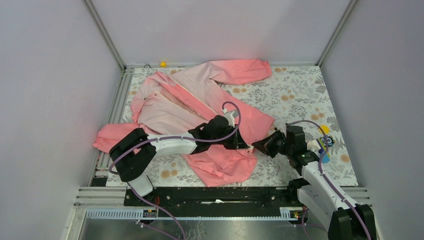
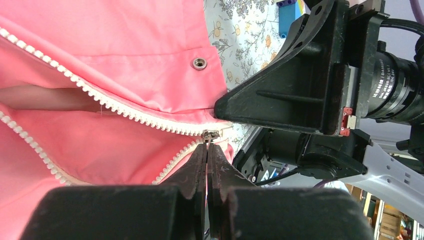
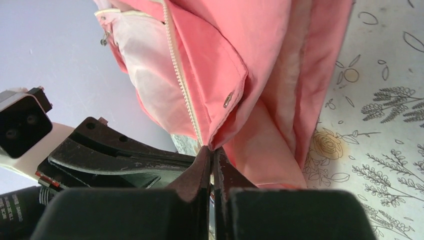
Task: Zip up the jacket
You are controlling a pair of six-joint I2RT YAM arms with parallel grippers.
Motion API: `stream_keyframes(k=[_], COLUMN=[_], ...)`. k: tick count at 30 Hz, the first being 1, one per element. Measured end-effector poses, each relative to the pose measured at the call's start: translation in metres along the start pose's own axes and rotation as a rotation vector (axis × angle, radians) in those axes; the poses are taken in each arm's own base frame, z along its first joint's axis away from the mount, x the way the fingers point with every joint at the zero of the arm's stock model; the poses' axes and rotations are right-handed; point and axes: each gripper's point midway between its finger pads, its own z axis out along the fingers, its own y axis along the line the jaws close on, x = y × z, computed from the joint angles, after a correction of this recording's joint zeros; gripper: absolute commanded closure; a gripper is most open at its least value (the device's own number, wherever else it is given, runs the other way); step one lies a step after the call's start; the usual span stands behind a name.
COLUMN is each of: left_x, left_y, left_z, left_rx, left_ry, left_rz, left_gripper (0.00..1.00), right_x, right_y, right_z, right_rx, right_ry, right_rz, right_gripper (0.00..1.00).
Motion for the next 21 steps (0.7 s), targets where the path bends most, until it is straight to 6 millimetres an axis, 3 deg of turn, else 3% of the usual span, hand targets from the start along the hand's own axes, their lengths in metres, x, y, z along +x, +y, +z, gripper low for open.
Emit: stream_keyframes(k=[1, 3, 5, 7, 9, 13, 21], left_x=[-0.001, -0.002, -0.003, -0.002, -0.002, -0.002, -0.001], left_y=[0.000, -0.002, -0.002, 0.001, 0.002, 0.001, 0.000], left_z=[-0.001, -0.002, -0.002, -0.003, -0.003, -0.002, -0.002], left_rx=[0.003, 0.011, 0.016, 0.015, 0.016, 0.022, 0.027], left_ry=[-0.004, -0.007, -0.006, -0.001, 0.003, 0.003, 0.009], left_rz=[0.000, 0.000, -0.004, -0.018, -0.027, -0.033, -0.033], left_gripper=[1.00, 1.00, 1.00, 1.00, 1.00, 1.00, 1.00], right_x=[0.000, 0.001, 0.000, -0.001, 0.003, 0.012, 0.031], right_y=[0.002, 0.004, 0.005, 0.003, 0.001, -0.002, -0.005], right_z=[0.000, -0.001, -0.001, -0.001, -0.002, -0.009, -0.013], right_rx=[-0.014, -0.032, -0.041, -0.035, -0.040, -0.063, -0.107], right_ry=[0.004, 0.006, 0.007, 0.011, 0.033, 0.077, 0.173], right_rz=[-0.009, -0.029, -0.061, -0.108, -0.164, -0.287, -0.421], right_gripper=[0.92, 0.59, 0.48, 0.43, 0.41, 0.55, 0.62])
